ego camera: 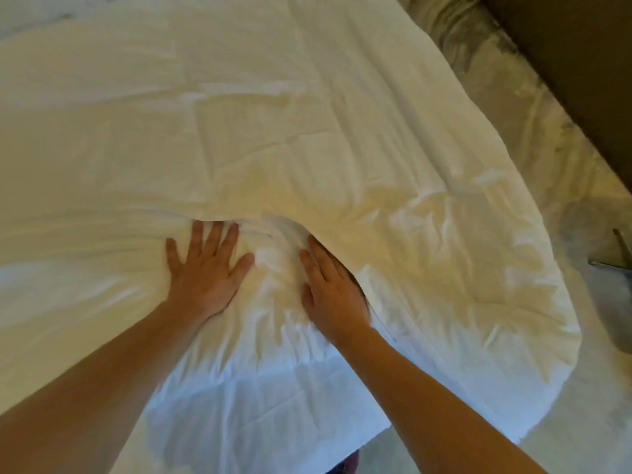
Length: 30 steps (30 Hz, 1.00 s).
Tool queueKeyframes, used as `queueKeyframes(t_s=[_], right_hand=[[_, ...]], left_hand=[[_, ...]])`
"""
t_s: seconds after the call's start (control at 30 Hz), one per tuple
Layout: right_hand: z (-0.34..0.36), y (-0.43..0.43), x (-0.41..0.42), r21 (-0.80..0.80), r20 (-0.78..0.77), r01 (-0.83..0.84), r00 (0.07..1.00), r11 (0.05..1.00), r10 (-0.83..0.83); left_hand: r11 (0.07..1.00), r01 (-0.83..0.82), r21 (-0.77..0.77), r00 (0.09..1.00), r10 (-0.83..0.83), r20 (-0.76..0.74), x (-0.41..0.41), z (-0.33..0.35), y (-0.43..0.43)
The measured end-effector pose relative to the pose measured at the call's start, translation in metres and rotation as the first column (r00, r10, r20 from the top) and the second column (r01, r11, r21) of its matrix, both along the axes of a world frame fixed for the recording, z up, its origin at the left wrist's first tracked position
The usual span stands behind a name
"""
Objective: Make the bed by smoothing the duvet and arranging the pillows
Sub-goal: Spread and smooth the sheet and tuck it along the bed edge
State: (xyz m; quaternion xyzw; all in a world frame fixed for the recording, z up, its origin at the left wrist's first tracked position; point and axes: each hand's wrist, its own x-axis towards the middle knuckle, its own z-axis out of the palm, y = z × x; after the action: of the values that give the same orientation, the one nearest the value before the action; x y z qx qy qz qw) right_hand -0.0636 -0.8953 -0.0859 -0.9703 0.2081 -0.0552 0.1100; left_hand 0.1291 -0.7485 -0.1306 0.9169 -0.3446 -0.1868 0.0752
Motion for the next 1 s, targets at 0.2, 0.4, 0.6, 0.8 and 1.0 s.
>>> queueKeyframes(t_s=[0.2, 0.4, 0.6, 0.8, 1.0], right_hand=[[0.011, -0.046, -0.134, -0.219, 0.048, 0.180, 0.984, 0.959, -0.173], [0.023, -0.124, -0.191, -0.453, 0.112, 0.022, 0.993, 0.891, 0.033], [0.059, -0.215, -0.154, -0.332, -0.174, 0.203, 0.947, 0.921, -0.271], [0.136, -0.303, -0.060, 0.305, -0.470, 0.145, 0.882, 0.941, 0.016], [0.174, -0.333, 0.065, 0.203, -0.225, -0.014, 0.972, 0.979, 0.060]], left_hand=[[0.997, -0.011, 0.079, 0.999, 0.009, 0.034, 0.002, -0.006, 0.004], [0.998, -0.052, 0.038, 0.995, 0.049, 0.086, -0.003, -0.004, 0.003], [0.983, -0.180, 0.042, 0.983, 0.177, 0.051, -0.017, -0.002, -0.001], [0.928, -0.373, 0.007, 0.927, 0.373, -0.033, -0.038, 0.002, -0.018], [0.860, -0.503, -0.087, 0.863, 0.493, -0.112, -0.039, 0.011, -0.030]])
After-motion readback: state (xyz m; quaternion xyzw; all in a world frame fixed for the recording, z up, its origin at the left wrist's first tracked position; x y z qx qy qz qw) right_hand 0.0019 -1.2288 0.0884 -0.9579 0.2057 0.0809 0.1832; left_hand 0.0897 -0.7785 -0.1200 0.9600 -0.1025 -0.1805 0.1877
